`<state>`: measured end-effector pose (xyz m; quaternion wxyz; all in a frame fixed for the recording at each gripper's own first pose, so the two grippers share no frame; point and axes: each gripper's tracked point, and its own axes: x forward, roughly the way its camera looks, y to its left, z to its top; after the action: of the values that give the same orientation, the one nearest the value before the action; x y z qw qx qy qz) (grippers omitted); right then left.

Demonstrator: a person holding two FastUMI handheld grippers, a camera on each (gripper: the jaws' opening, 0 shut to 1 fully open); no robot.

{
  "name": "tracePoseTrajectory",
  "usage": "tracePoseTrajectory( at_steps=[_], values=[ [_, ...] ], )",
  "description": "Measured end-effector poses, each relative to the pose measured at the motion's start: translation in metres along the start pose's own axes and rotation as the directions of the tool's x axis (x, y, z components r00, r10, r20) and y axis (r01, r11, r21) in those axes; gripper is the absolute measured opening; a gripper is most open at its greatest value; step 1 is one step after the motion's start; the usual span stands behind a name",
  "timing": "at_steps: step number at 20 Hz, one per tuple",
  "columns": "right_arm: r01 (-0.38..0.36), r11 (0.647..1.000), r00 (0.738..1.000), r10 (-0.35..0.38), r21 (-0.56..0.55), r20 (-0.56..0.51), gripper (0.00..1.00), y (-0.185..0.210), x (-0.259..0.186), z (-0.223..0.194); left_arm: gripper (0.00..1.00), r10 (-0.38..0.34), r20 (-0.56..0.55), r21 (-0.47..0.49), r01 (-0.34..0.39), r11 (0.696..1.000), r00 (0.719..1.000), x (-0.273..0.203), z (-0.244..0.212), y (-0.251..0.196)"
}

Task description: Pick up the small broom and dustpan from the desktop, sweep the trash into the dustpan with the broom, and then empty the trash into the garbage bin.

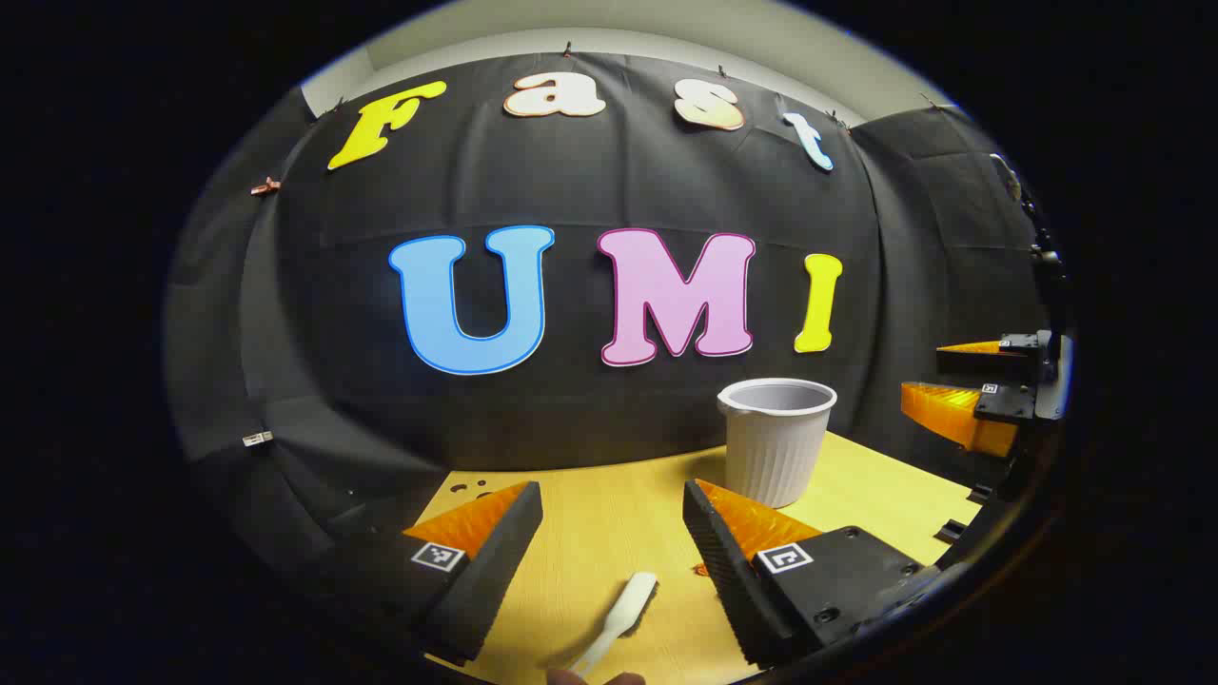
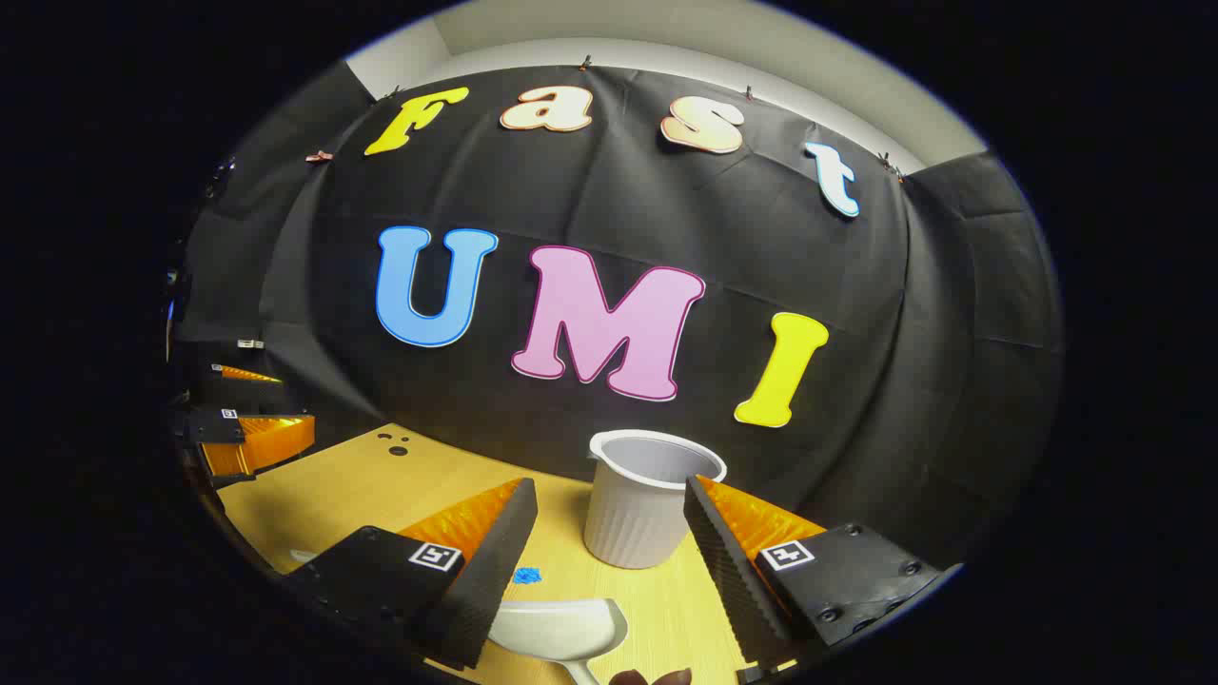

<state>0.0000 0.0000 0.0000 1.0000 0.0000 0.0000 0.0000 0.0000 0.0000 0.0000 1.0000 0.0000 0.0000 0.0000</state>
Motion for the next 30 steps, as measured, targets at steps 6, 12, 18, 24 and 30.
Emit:
tracePoseTrajectory(
  at_steps=[6,12,18,24,30],
  values=[
    [-0.013,1.000,1.000,0.013,0.011,-0.003,0.98,0.009,-0.005,-0.001,0.95,0.000,0.010,-0.008,0.000,1.000,1.000,-0.004,0.003,0.002],
    [-0.014,1.000,1.000,0.014,0.017,-0.008,0.96,0.008,-0.006,-0.002,0.95,0.010,0.008,-0.022,-0.010,1.000,1.000,-0.005,0.000,0.003],
    [-0.086,0.996,0.993,0.089,0.039,-0.078,0.98,0.017,-0.010,-0.018,0.96,0.018,0.006,-0.020,-0.018,1.000,1.000,-0.006,-0.003,0.003],
    [-0.173,0.980,0.907,0.197,0.096,-0.373,0.98,0.016,-0.031,-0.101,0.96,0.026,-0.012,-0.026,-0.026,0.999,1.000,-0.003,-0.012,0.003],
    [-0.204,0.971,0.735,0.236,0.124,-0.636,0.98,0.013,-0.056,-0.209,0.96,0.027,-0.033,-0.024,-0.028,0.999,0.999,0.000,-0.022,-0.002]
  ],
)
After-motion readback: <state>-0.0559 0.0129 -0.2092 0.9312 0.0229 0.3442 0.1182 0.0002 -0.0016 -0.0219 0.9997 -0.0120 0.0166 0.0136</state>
